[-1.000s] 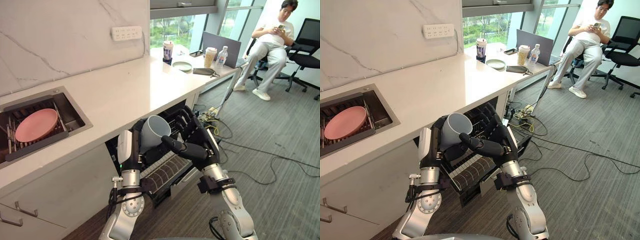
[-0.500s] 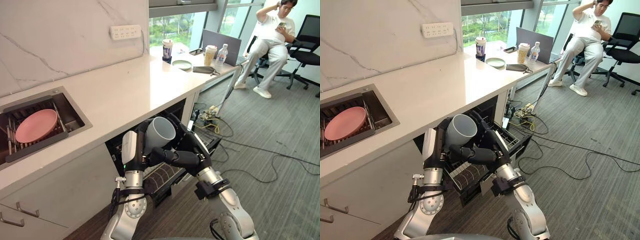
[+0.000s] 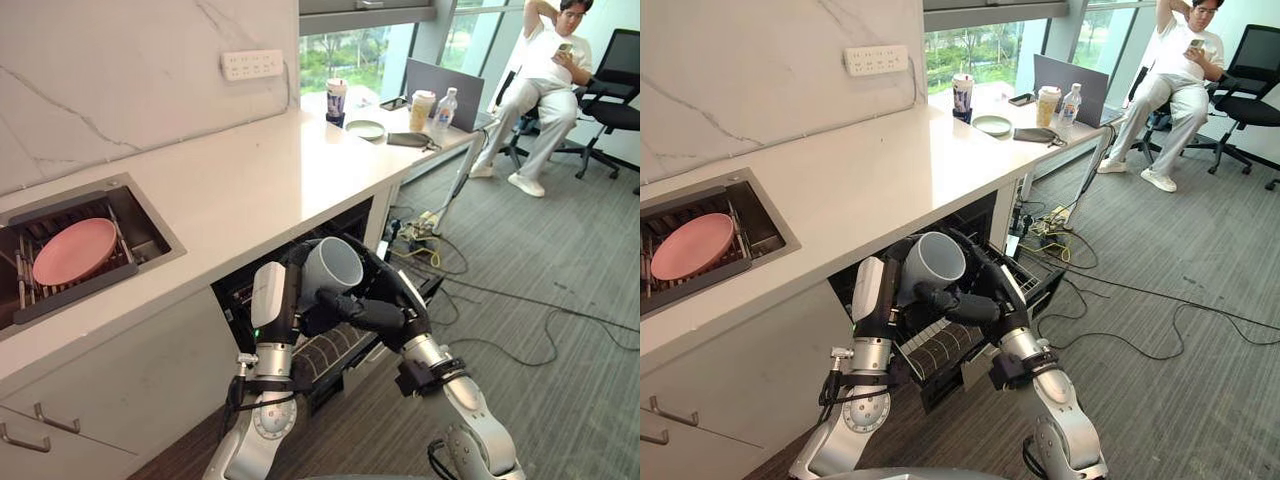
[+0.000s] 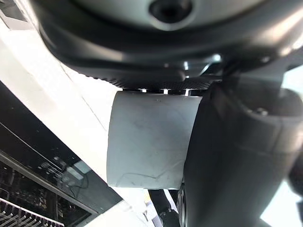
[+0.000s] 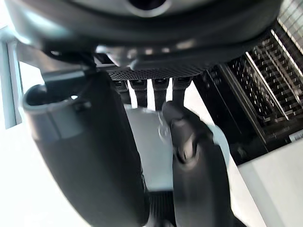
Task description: Walk over to the sink, pick up the cup, carry it to the dishwasher, place the cup inside the dishwasher, then close the dishwasher door
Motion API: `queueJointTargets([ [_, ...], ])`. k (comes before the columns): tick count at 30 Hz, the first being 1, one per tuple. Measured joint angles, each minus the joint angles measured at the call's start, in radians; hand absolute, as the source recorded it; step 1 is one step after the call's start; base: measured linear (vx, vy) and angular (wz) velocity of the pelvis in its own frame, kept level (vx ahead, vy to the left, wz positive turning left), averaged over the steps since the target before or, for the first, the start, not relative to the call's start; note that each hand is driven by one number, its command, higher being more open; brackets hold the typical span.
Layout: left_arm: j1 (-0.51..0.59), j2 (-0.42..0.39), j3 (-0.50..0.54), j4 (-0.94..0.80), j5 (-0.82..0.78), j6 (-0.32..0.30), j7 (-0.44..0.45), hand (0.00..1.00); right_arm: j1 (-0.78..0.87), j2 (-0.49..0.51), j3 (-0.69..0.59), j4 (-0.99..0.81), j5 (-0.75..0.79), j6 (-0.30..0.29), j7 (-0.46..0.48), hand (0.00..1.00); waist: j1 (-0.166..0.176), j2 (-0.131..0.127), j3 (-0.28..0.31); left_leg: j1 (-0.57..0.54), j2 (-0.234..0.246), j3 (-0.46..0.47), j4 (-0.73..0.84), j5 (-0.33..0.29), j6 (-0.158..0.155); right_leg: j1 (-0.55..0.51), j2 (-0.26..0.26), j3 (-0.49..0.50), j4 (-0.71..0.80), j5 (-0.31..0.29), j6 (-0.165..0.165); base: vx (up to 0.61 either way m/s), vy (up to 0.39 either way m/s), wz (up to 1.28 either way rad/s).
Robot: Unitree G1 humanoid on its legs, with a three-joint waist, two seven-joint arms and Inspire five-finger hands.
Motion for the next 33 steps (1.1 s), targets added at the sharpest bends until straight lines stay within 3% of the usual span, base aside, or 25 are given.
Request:
queueJointTargets([
  [10,0.000,0.009,-0.001,-0.001,0.000,0.003,-0.012,0.00,0.000,-0.009,0.005,-0.004,-0.054,-0.008,-0.030,0.00,0.000,0.005,0.000,0.002,0.000,0.000,0.000,0.001,-0.001,0.001,0.000,0.001,0.000,0.000,0.000,0.00,0.000,0.00],
  [11,0.000,0.010,-0.001,-0.001,-0.001,0.003,-0.012,1.00,0.000,-0.009,0.006,-0.004,-0.054,-0.008,-0.032,0.00,0.000,0.005,0.000,0.001,0.000,0.000,0.000,0.001,-0.001,0.001,0.000,0.001,0.000,0.000,0.000,0.00,0.000,0.00],
  [25,0.001,0.007,-0.010,-0.001,-0.027,0.006,-0.010,1.00,0.000,0.028,0.007,-0.008,-0.076,-0.016,-0.102,0.00,0.001,0.006,0.000,0.001,0.000,-0.003,0.000,0.001,0.000,0.003,0.000,0.000,0.000,0.000,0.000,0.00,0.000,0.00],
  [33,0.029,-0.022,0.078,0.000,-0.108,0.035,0.033,1.00,0.000,0.078,-0.048,-0.010,-0.050,-0.061,-0.120,0.00,0.002,0.013,0.005,0.000,0.000,-0.014,0.001,0.001,0.000,0.008,0.000,-0.010,0.000,0.000,0.000,0.00,0.000,0.03],
])
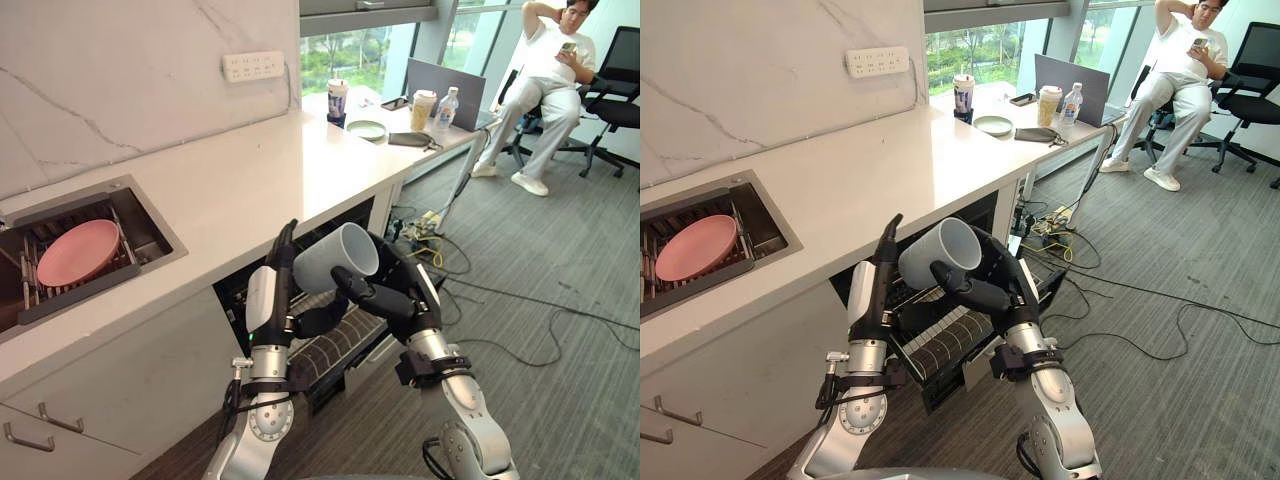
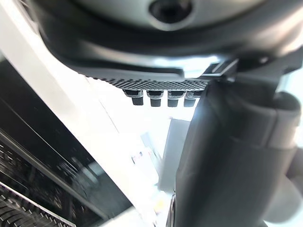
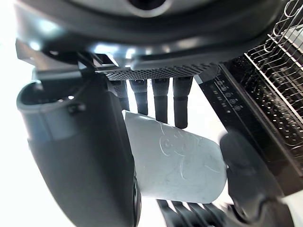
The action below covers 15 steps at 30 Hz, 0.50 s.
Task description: Walk over to the sink, pick up the cup, carry it to the dishwasher, place the cup inside the dishwasher, then close the dishwasher door
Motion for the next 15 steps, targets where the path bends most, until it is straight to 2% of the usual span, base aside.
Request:
queueJointTargets([
  [4,0.008,-0.008,0.064,0.000,-0.043,0.010,0.027,1.00,0.001,0.014,-0.027,0.000,0.002,-0.013,-0.010,0.00,0.000,0.002,0.002,0.000,0.000,-0.006,0.000,0.001,0.000,0.005,0.000,-0.006,-0.002,0.000,0.000,0.00,-0.003,0.05],
  [6,0.027,-0.030,0.142,0.003,-0.124,0.012,0.035,1.00,0.001,0.024,-0.061,0.000,0.002,-0.021,-0.011,0.00,0.001,0.003,0.002,-0.001,0.000,-0.012,0.000,0.001,0.000,0.010,0.000,-0.016,-0.005,0.000,0.000,-0.02,-0.013,0.07],
  [9,0.050,-0.038,0.194,0.012,-0.195,0.017,0.033,1.00,0.005,0.031,-0.093,0.000,0.001,-0.021,-0.010,0.00,0.002,0.004,0.003,-0.002,-0.001,-0.021,0.000,0.002,0.000,0.019,-0.001,-0.026,-0.010,0.000,0.000,-0.01,-0.013,0.12],
  [15,0.109,-0.064,0.309,0.203,-0.409,0.030,-0.040,1.00,-0.001,-0.008,-0.176,0.078,-0.073,-0.005,-0.005,0.00,0.028,0.008,0.016,-0.015,-0.006,-0.073,-0.001,0.013,0.002,0.038,-0.004,-0.078,-0.013,-0.004,0.000,-0.03,-0.015,0.24],
])
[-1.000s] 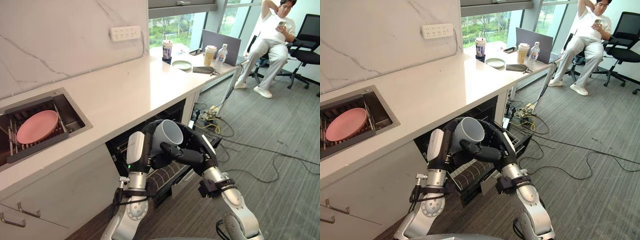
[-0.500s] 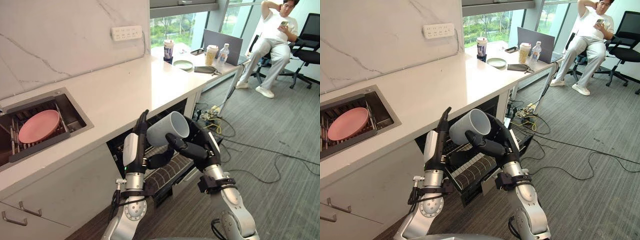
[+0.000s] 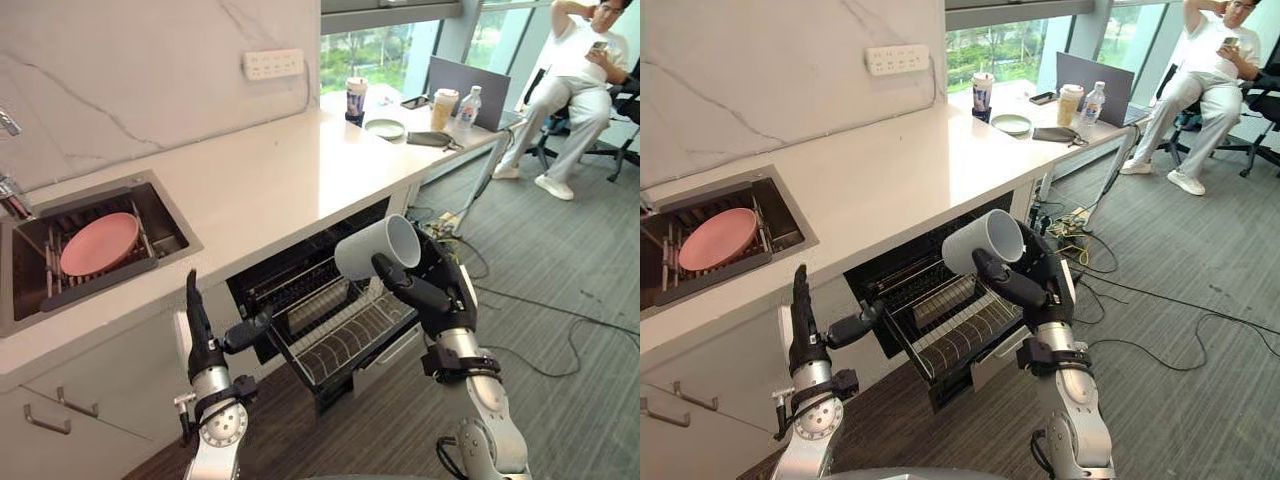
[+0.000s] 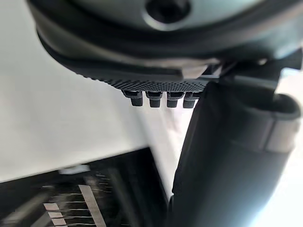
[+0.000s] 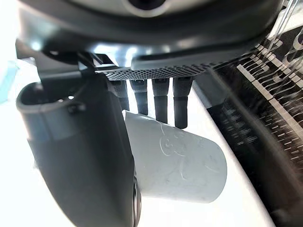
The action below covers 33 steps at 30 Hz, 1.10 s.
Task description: Walk over to the sink, pick up the cup, carry it to the dishwasher, place the cup inside the dishwasher, then close the dishwasher door
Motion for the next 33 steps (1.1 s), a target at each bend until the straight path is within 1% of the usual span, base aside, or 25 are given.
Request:
queueJointTargets([
  [1,0.023,-0.008,0.023,0.062,-0.023,0.007,-0.015,1.00,-0.042,-0.035,-0.009,0.077,-0.021,0.017,0.002,0.00,0.009,-0.001,0.012,-0.007,-0.002,-0.014,-0.001,0.006,0.001,0.002,-0.001,-0.013,0.000,-0.001,-0.001,-0.04,-0.016,0.32],
  [2,0.029,-0.009,0.029,0.086,-0.028,0.010,-0.019,1.00,-0.064,-0.049,-0.013,0.114,-0.035,0.024,0.003,0.00,0.017,-0.001,0.021,-0.010,-0.003,-0.018,0.000,0.009,0.002,0.002,-0.002,-0.017,0.000,-0.001,-0.001,-0.08,-0.019,0.34],
  [3,0.042,-0.009,0.035,0.125,-0.038,0.014,-0.025,1.00,-0.116,-0.079,-0.018,0.200,-0.056,0.033,0.002,0.00,0.029,-0.002,0.041,-0.022,-0.005,-0.037,0.000,0.017,0.003,0.001,-0.003,-0.032,0.000,-0.001,-0.001,-0.08,-0.015,0.32],
  [4,0.047,-0.007,0.035,0.143,-0.042,0.014,-0.026,1.00,-0.145,-0.096,-0.019,0.249,-0.064,0.037,0.002,0.00,0.033,-0.003,0.052,-0.029,-0.006,-0.048,0.000,0.022,0.003,0.001,-0.004,-0.044,0.000,-0.001,-0.001,-0.12,-0.028,0.48],
  [5,0.054,-0.003,0.037,0.171,-0.056,0.014,-0.032,1.00,-0.202,-0.129,-0.020,0.346,-0.079,0.048,-0.001,0.00,0.052,-0.005,0.075,-0.043,-0.006,-0.067,0.001,0.032,0.004,-0.001,-0.003,-0.063,0.001,-0.001,-0.001,-0.11,-0.031,0.50],
  [6,0.057,-0.002,0.046,0.194,-0.064,0.014,-0.039,1.00,-0.260,-0.160,-0.017,0.438,-0.088,0.063,-0.003,0.00,0.079,-0.007,0.102,-0.057,-0.005,-0.086,0.003,0.040,0.003,-0.004,0.000,-0.080,0.002,0.000,-0.003,-0.11,-0.035,0.48],
  [7,0.057,-0.001,0.053,0.205,-0.066,0.013,-0.045,1.00,-0.287,-0.174,-0.014,0.479,-0.089,0.068,-0.004,0.00,0.089,-0.009,0.115,-0.068,-0.004,-0.097,0.007,0.043,0.002,-0.006,0.002,-0.090,0.002,0.001,-0.005,-0.10,-0.041,0.50],
  [9,0.051,0.030,0.075,0.246,-0.088,0.008,-0.058,1.00,-0.407,-0.211,0.015,0.614,-0.088,0.087,-0.023,0.00,0.131,-0.019,0.169,-0.120,0.007,-0.137,0.026,0.053,-0.004,-0.027,0.015,-0.127,0.002,0.005,-0.016,-0.09,-0.050,0.45],
  [10,0.044,0.043,0.081,0.257,-0.093,0.008,-0.060,1.00,-0.442,-0.217,0.022,0.645,-0.088,0.091,-0.024,0.00,0.141,-0.023,0.187,-0.133,0.010,-0.144,0.031,0.056,-0.006,-0.034,0.020,-0.133,0.002,0.006,-0.020,-0.10,-0.064,0.44],
  [11,0.022,0.074,0.097,0.281,-0.105,0.001,-0.068,1.00,-0.532,-0.238,0.044,0.709,-0.084,0.099,-0.033,0.00,0.161,-0.036,0.235,-0.168,0.016,-0.171,0.043,0.066,-0.011,-0.046,0.029,-0.159,0.001,0.008,-0.027,-0.09,-0.052,0.38],
  [12,0.014,0.084,0.105,0.289,-0.109,-0.002,-0.071,1.00,-0.568,-0.249,0.052,0.734,-0.082,0.100,-0.033,0.00,0.168,-0.041,0.256,-0.177,0.017,-0.180,0.045,0.071,-0.012,-0.049,0.032,-0.167,0.001,0.009,-0.029,-0.11,-0.049,0.46],
  [13,-0.007,0.099,0.116,0.298,-0.121,-0.006,-0.077,1.00,-0.634,-0.266,0.055,0.778,-0.067,0.103,-0.035,0.00,0.189,-0.050,0.287,-0.201,0.019,-0.196,0.045,0.081,-0.013,-0.067,0.037,-0.180,0.001,0.011,-0.033,-0.06,-0.020,0.34],
  [14,-0.020,0.107,0.121,0.304,-0.132,-0.013,-0.085,1.00,-0.678,-0.280,0.055,0.804,-0.053,0.103,-0.036,0.00,0.199,-0.054,0.308,-0.220,0.018,-0.208,0.045,0.087,-0.014,-0.077,0.038,-0.192,0.001,0.013,-0.035,-0.06,-0.015,0.40],
  [15,-0.035,0.115,0.122,0.310,-0.138,-0.020,-0.095,1.00,-0.732,-0.299,0.055,0.833,-0.027,0.102,-0.037,0.00,0.215,-0.056,0.340,-0.232,0.014,-0.222,0.044,0.094,-0.012,-0.083,0.037,-0.205,0.001,0.013,-0.036,-0.04,-0.003,0.30],
  [19,-0.059,0.121,0.126,0.325,-0.219,-0.036,-0.116,1.00,-0.881,-0.322,0.057,0.936,0.015,0.102,-0.030,0.00,0.252,-0.055,0.403,-0.271,0.003,-0.251,0.043,0.106,-0.007,-0.105,0.031,-0.236,0.001,0.014,-0.036,0.00,0.014,0.26],
  [20,-0.063,0.122,0.126,0.326,-0.236,-0.036,-0.125,1.00,-0.915,-0.326,0.057,0.972,0.014,0.102,-0.026,0.00,0.257,-0.053,0.412,-0.284,0.000,-0.263,0.043,0.110,-0.007,-0.111,0.030,-0.248,0.001,0.014,-0.036,0.01,0.016,0.30],
  [22,-0.078,0.121,0.126,0.331,-0.254,-0.037,-0.136,1.00,-0.977,-0.340,0.043,1.050,0.025,0.096,-0.018,0.00,0.279,-0.048,0.443,-0.295,-0.003,-0.277,0.042,0.115,-0.007,-0.113,0.029,-0.264,0.000,0.014,-0.036,0.00,0.017,0.25],
  [26,-0.090,0.120,0.126,0.354,-0.262,-0.038,-0.145,1.00,-1.051,-0.405,0.046,1.135,-0.001,0.090,0.004,0.00,0.302,-0.039,0.448,-0.317,-0.008,-0.294,0.029,0.129,-0.004,-0.131,0.025,-0.283,0.003,0.013,-0.034,-0.01,0.030,0.15],
  [28,-0.093,0.120,0.126,0.357,-0.270,-0.037,-0.160,1.00,-1.075,-0.427,0.048,1.174,-0.039,0.102,0.011,0.00,0.304,-0.031,0.453,-0.319,-0.008,-0.304,0.009,0.144,-0.005,-0.141,0.020,-0.293,0.016,0.007,-0.033,-0.01,0.024,0.14],
  [31,-0.098,0.120,0.125,0.359,-0.282,-0.027,-0.179,1.00,-1.073,-0.427,0.068,1.229,-0.081,0.142,0.028,0.00,0.316,-0.021,0.459,-0.321,-0.008,-0.315,-0.015,0.160,-0.006,-0.157,0.013,-0.304,0.040,-0.006,-0.033,0.00,0.023,0.11],
  [32,-0.100,0.117,0.123,0.361,-0.283,-0.021,-0.182,1.00,-1.069,-0.427,0.073,1.250,-0.094,0.159,0.032,1.00,0.325,-0.017,0.461,-0.321,-0.007,-0.316,-0.019,0.162,-0.006,-0.159,0.013,-0.304,0.043,-0.008,-0.033,0.00,0.000,0.00],
  [33,-0.100,0.115,0.123,0.367,-0.290,-0.012,-0.182,1.00,-1.069,-0.430,0.066,1.250,-0.096,0.160,0.046,1.00,0.325,-0.016,0.462,-0.320,-0.007,-0.315,-0.019,0.163,-0.006,-0.160,0.013,-0.303,0.048,-0.011,-0.032,0.00,0.000,0.00],
])
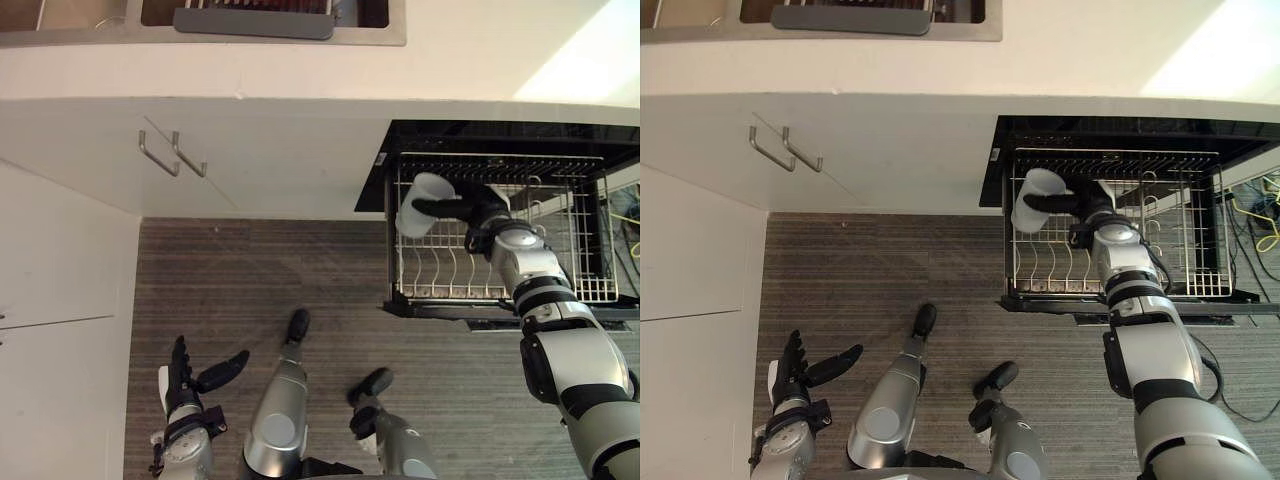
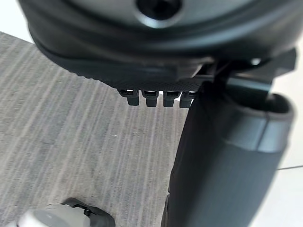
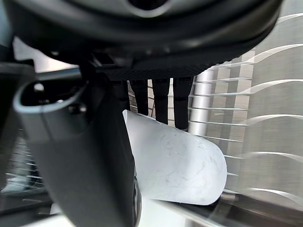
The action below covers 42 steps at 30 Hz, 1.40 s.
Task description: Walk over to the sink, pick up the cup, carry it to the dishwasher, place the cup inside the dishwasher, then close the dishwasher door
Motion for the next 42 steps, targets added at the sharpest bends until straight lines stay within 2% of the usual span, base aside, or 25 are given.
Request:
queueJointTargets([
  [8,-0.007,-0.003,-0.003,0.000,-0.001,0.022,-0.027,1.00,0.004,0.019,0.010,-0.002,-0.012,0.000,0.079,1.00,0.007,0.000,0.000,0.022,0.010,0.004,-0.010,0.005,-0.005,0.007,0.000,0.005,0.020,-0.012,-0.004,0.00,0.006,-0.02],
  [13,-0.007,-0.003,-0.003,0.032,0.015,0.034,-0.027,1.00,0.080,0.025,0.011,-0.160,0.032,-0.003,0.087,1.00,0.001,-0.003,-0.002,0.076,0.022,0.029,-0.043,0.013,-0.009,0.037,0.012,0.025,0.013,-0.013,-0.006,0.01,-0.005,-0.11],
  [15,-0.007,-0.002,-0.001,0.063,0.023,0.034,-0.026,1.00,0.117,0.025,0.010,-0.229,0.061,-0.016,0.079,1.00,-0.006,-0.011,-0.013,0.089,0.025,0.038,-0.054,0.014,-0.011,0.041,0.016,0.033,0.010,-0.013,-0.006,0.02,-0.017,-0.16],
  [19,0.011,-0.003,0.002,0.155,0.067,0.034,-0.023,1.00,0.267,0.034,0.003,-0.460,0.108,-0.049,0.060,1.00,-0.040,-0.060,-0.067,0.123,0.029,0.059,-0.085,0.017,-0.012,0.055,0.023,0.052,-0.007,-0.013,-0.005,0.06,-0.018,-0.12],
  [20,0.021,-0.005,0.002,0.183,0.088,0.032,-0.024,1.00,0.331,0.057,-0.027,-0.537,0.110,-0.067,0.057,1.00,-0.056,-0.072,-0.089,0.131,0.023,0.060,-0.085,0.015,-0.014,0.063,0.022,0.055,-0.010,-0.012,-0.004,0.08,-0.004,-0.04],
  [22,0.034,-0.016,0.016,0.218,0.098,0.026,-0.027,1.00,0.427,0.111,-0.079,-0.649,0.110,-0.097,0.046,1.00,-0.083,-0.078,-0.114,0.154,0.019,0.060,-0.085,0.012,-0.014,0.088,0.020,0.057,-0.014,-0.012,-0.004,0.06,0.001,0.00],
  [24,0.058,-0.045,0.073,0.258,0.098,0.012,-0.031,1.00,0.562,0.170,-0.126,-0.784,0.106,-0.105,0.041,1.00,-0.110,-0.071,-0.166,0.182,0.012,0.055,-0.085,0.004,-0.012,0.122,0.013,0.051,-0.014,-0.022,0.006,0.02,0.007,0.08],
  [26,0.074,-0.058,0.101,0.282,0.097,-0.017,-0.031,1.00,0.684,0.205,-0.179,-0.890,0.101,-0.110,0.050,1.00,-0.128,-0.054,-0.184,0.212,0.000,0.029,-0.080,-0.003,-0.007,0.172,0.003,0.017,-0.005,-0.039,0.018,-0.02,0.018,0.51],
  [28,0.094,-0.081,0.161,0.302,0.097,-0.049,-0.029,1.00,0.801,0.244,-0.254,-0.984,0.088,-0.111,0.061,1.00,-0.148,-0.037,-0.195,0.200,-0.023,-0.013,0.004,-0.056,0.009,0.219,-0.027,-0.035,0.035,-0.075,0.029,-0.06,0.072,0.74],
  [29,0.120,-0.091,0.200,0.315,0.097,-0.062,-0.029,1.00,0.862,0.258,-0.303,-1.023,0.088,-0.112,0.081,1.00,-0.159,-0.023,-0.212,0.182,-0.024,0.029,0.075,-0.105,0.025,0.237,-0.049,-0.060,0.068,-0.094,0.038,-0.04,0.114,0.68],
  [30,0.147,-0.102,0.248,0.333,0.103,-0.071,-0.027,1.00,0.917,0.267,-0.363,-1.061,0.088,-0.113,0.101,1.00,-0.179,-0.015,-0.232,0.178,0.010,0.184,0.127,-0.137,0.071,0.264,-0.069,-0.091,0.085,-0.096,0.054,0.03,0.166,0.91],
  [31,0.174,-0.123,0.295,0.353,0.130,-0.081,-0.022,1.00,0.961,0.266,-0.430,-1.098,0.091,-0.119,0.121,1.00,-0.204,0.003,-0.257,0.185,0.050,0.328,0.156,-0.143,0.079,0.284,-0.099,-0.122,0.103,-0.103,0.069,0.06,0.082,0.82],
  [32,0.191,-0.137,0.312,0.357,0.141,-0.084,-0.018,1.00,0.971,0.265,-0.461,-1.110,0.092,-0.124,0.125,1.00,-0.216,0.012,-0.267,0.195,0.061,0.374,0.162,-0.140,0.083,0.289,-0.114,-0.130,0.121,-0.110,0.078,0.10,0.125,0.51],
  [33,0.221,-0.160,0.331,0.359,0.149,-0.086,-0.016,1.00,0.975,0.264,-0.499,-1.122,0.098,-0.128,0.131,1.00,-0.223,0.026,-0.280,0.213,0.050,0.383,0.150,-0.123,0.053,0.286,-0.136,-0.121,0.152,-0.120,0.087,0.08,0.133,0.09],
  [34,0.260,-0.183,0.344,0.359,0.167,-0.088,-0.007,1.00,0.975,0.264,-0.525,-1.126,0.117,-0.134,0.146,1.00,-0.234,0.028,-0.307,0.231,0.024,0.391,0.110,-0.105,0.039,0.275,-0.162,-0.093,0.166,-0.127,0.092,0.10,0.178,-0.03],
  [36,0.286,-0.200,0.346,0.361,0.179,-0.090,0.017,1.00,0.976,0.265,-0.530,-1.128,0.148,-0.134,0.174,1.00,-0.244,0.027,-0.334,0.248,0.003,0.398,0.052,-0.083,0.041,0.268,-0.171,-0.079,0.157,-0.126,0.095,0.02,0.092,-0.02],
  [37,0.284,-0.210,0.343,0.368,0.180,-0.099,0.031,1.00,0.975,0.275,-0.525,-1.135,0.156,-0.134,0.196,1.00,-0.246,0.028,-0.344,0.263,-0.006,0.397,0.006,-0.062,0.040,0.268,-0.170,-0.082,0.147,-0.116,0.110,-0.03,0.011,0.04],
  [38,0.278,-0.213,0.337,0.370,0.184,-0.103,0.036,1.00,0.975,0.279,-0.519,-1.138,0.160,-0.134,0.196,1.00,-0.248,0.028,-0.345,0.266,-0.007,0.394,-0.008,-0.052,0.038,0.269,-0.168,-0.086,0.141,-0.112,0.111,-0.04,-0.003,0.13],
  [40,0.239,-0.227,0.294,0.371,0.206,-0.108,0.046,1.00,0.975,0.293,-0.498,-1.159,0.169,-0.132,0.169,1.00,-0.250,0.028,-0.344,0.274,-0.011,0.386,-0.051,-0.020,0.037,0.269,-0.164,-0.101,0.136,-0.099,0.107,-0.04,-0.007,0.16],
  [42,0.215,-0.219,0.282,0.367,0.215,-0.107,0.041,1.00,0.973,0.318,-0.472,-1.177,0.178,-0.133,0.139,1.00,-0.248,0.026,-0.344,0.277,-0.020,0.403,-0.052,-0.022,0.042,0.261,-0.181,-0.089,0.149,-0.095,0.108,0.00,0.054,-0.13],
])
